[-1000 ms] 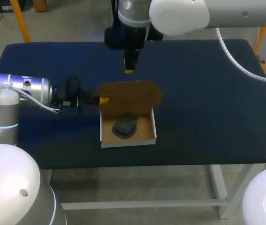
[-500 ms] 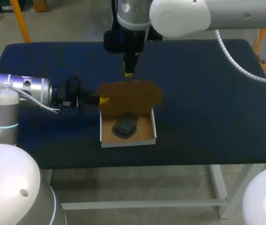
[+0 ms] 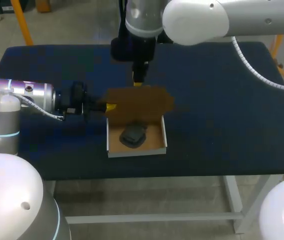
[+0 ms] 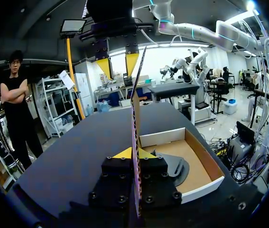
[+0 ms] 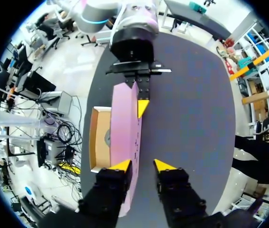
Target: Assemble the packaging by folding the flat box into shape, placing the metal phone stand inside, and closing the box properly
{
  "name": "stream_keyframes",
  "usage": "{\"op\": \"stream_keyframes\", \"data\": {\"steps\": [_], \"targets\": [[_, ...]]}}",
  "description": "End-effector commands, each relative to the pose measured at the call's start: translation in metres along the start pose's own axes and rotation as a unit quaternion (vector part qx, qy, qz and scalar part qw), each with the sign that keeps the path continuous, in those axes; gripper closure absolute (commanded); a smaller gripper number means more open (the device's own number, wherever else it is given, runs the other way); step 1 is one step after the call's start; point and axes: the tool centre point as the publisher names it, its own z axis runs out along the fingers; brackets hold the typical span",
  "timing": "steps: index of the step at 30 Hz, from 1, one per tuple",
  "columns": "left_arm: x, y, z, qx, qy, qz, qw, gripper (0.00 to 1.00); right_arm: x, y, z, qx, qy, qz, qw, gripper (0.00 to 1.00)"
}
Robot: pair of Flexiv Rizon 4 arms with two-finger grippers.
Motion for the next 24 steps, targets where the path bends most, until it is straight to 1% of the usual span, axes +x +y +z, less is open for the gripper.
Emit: {"op": "stream_keyframes", "data": {"steps": [1, 9, 16, 24], "targets": [[0.000, 0.001, 0.000, 0.002, 0.000, 0.001, 1.000, 1.00, 0.006, -0.002, -0.001, -0.002, -0.003, -0.002, 1.000, 0.66], [0.000, 0.001, 0.000, 0.002, 0.000, 0.001, 1.000, 1.00, 0.015, -0.003, 0.003, 0.000, 0.002, -0.003, 1.000, 0.66], [0.000, 0.001, 0.000, 0.002, 0.000, 0.001, 1.000, 1.00, 0.022, -0.004, 0.002, -0.001, 0.001, -0.003, 1.000, 0.67], [0.000, 0.001, 0.000, 0.002, 0.000, 0.001, 1.000, 1.00, 0.028, -0.002, 0.005, 0.000, 0.002, -0.005, 1.000, 0.64]]}}
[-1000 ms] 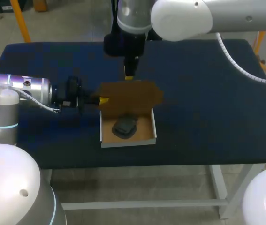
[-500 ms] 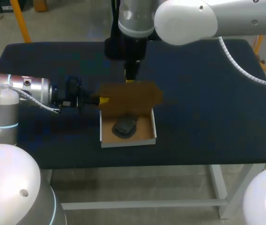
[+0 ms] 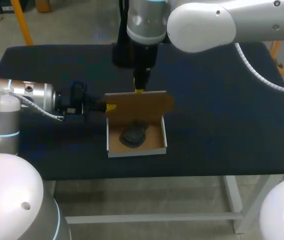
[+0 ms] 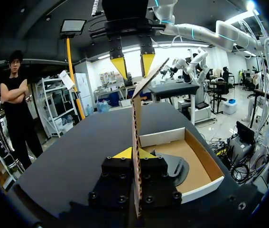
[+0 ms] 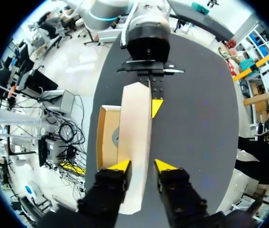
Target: Assemble the packaging by folding the flat box into shape, placing the metal phone stand inside, and closing the box properly
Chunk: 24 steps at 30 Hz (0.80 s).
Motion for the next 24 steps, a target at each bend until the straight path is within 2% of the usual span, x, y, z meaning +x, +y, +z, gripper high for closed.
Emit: {"op": "stream_keyframes", "data": {"steps": [1, 24], "targets": [[-0.001, 0.000, -0.001, 0.002, 0.000, 0.000, 1.000, 1.00, 0.004, -0.001, 0.001, -0.001, -0.002, 0.001, 1.000, 0.63], [-0.001, 0.000, -0.001, 0.002, 0.000, 0.000, 1.000, 1.00, -0.005, 0.002, 0.014, 0.007, 0.006, 0.003, 1.000, 0.56]]}}
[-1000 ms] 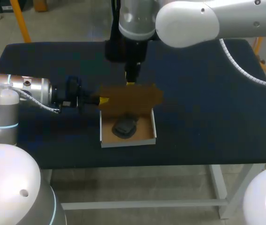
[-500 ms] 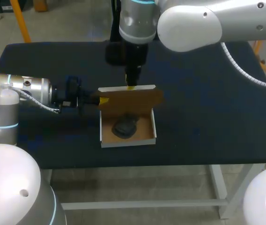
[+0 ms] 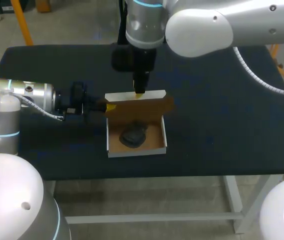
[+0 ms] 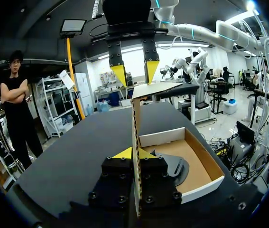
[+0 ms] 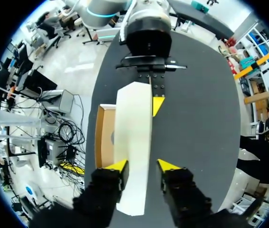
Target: Assemble the packaging by folding the flat box into shape, placing the metal phone stand inside, and closing the box properly
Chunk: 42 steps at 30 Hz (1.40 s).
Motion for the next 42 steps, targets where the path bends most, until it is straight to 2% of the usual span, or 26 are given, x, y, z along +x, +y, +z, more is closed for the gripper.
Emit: {"op": "stream_keyframes", "data": {"steps": [1, 20, 28, 32, 36, 37, 38, 42], "targets": [[0.000, 0.000, -0.001, 0.002, 0.000, 0.001, 1.000, 1.00, -0.004, 0.003, 0.003, 0.003, 0.006, -0.001, 1.000, 0.56], [0.000, 0.000, -0.001, 0.002, 0.000, 0.001, 1.000, 1.00, -0.012, 0.006, 0.017, 0.008, 0.030, -0.002, 0.999, 0.56], [0.000, 0.000, -0.001, 0.002, 0.000, 0.001, 1.000, 1.00, -0.015, 0.008, 0.024, 0.014, 0.043, -0.004, 0.999, 0.58], [0.000, 0.000, -0.001, 0.002, 0.000, 0.001, 1.000, 1.00, -0.016, 0.007, 0.027, 0.017, 0.048, -0.003, 0.999, 0.67], [0.000, 0.000, -0.001, 0.002, 0.000, 0.001, 1.000, 1.00, -0.016, 0.008, 0.029, 0.020, 0.052, -0.004, 0.998, 0.86], [0.000, 0.000, -0.001, 0.002, 0.000, 0.001, 1.000, 1.00, -0.016, 0.008, 0.029, 0.020, 0.052, -0.004, 0.998, 0.97], [0.000, 0.000, -0.001, 0.002, 0.000, 0.001, 1.000, 1.00, -0.016, 0.008, 0.029, 0.020, 0.052, -0.005, 0.998, 1.00], [0.000, 0.000, -0.001, 0.002, 0.000, 0.001, 1.000, 1.00, -0.014, 0.007, 0.028, 0.021, 0.048, -0.005, 0.999, 1.00]]}}
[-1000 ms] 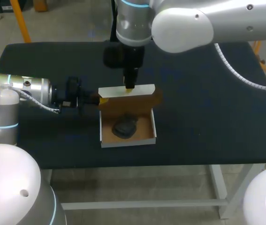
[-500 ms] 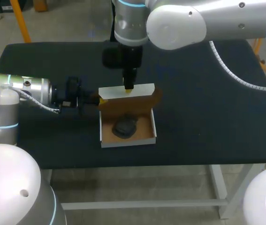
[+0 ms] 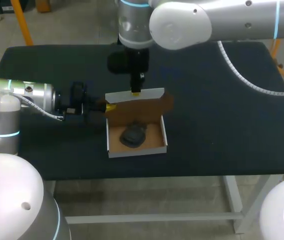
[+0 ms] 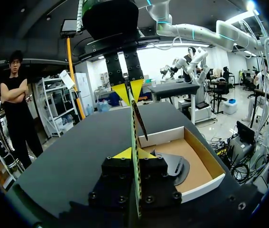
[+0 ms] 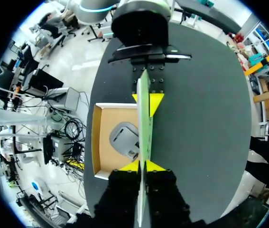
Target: Assemble the packaging by folding the flat box into shape, placing the metal phone stand inside, and closing the box properly
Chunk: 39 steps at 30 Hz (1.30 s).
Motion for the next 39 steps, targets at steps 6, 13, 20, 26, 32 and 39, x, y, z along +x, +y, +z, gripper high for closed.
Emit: {"op": "stream_keyframes", "data": {"steps": [6, 13, 20, 26, 32, 39], "targets": [[0.000, -0.001, 0.000, 0.002, 0.001, 0.001, 1.000, 1.00, 0.001, 0.000, -0.004, -0.003, -0.001, 0.002, 1.000, 0.67], [0.000, -0.001, 0.000, 0.002, 0.001, 0.001, 1.000, 1.00, 0.006, -0.006, -0.021, -0.020, -0.019, 0.013, 1.000, 0.00], [0.000, -0.001, 0.000, 0.002, 0.001, 0.001, 1.000, 1.00, 0.006, -0.013, -0.041, -0.023, -0.043, 0.046, 0.998, 0.00], [0.000, -0.001, 0.000, 0.002, 0.001, 0.001, 1.000, 1.00, 0.002, -0.019, -0.055, -0.026, -0.060, 0.100, 0.993, 0.00], [0.000, -0.001, 0.000, 0.002, 0.001, 0.001, 1.000, 1.00, -0.002, -0.026, -0.061, -0.035, -0.059, 0.153, 0.986, 0.00], [0.000, -0.001, 0.000, 0.002, 0.001, 0.001, 1.000, 1.00, -0.003, -0.035, -0.065, -0.032, -0.083, 0.197, 0.976, 0.00]]}}
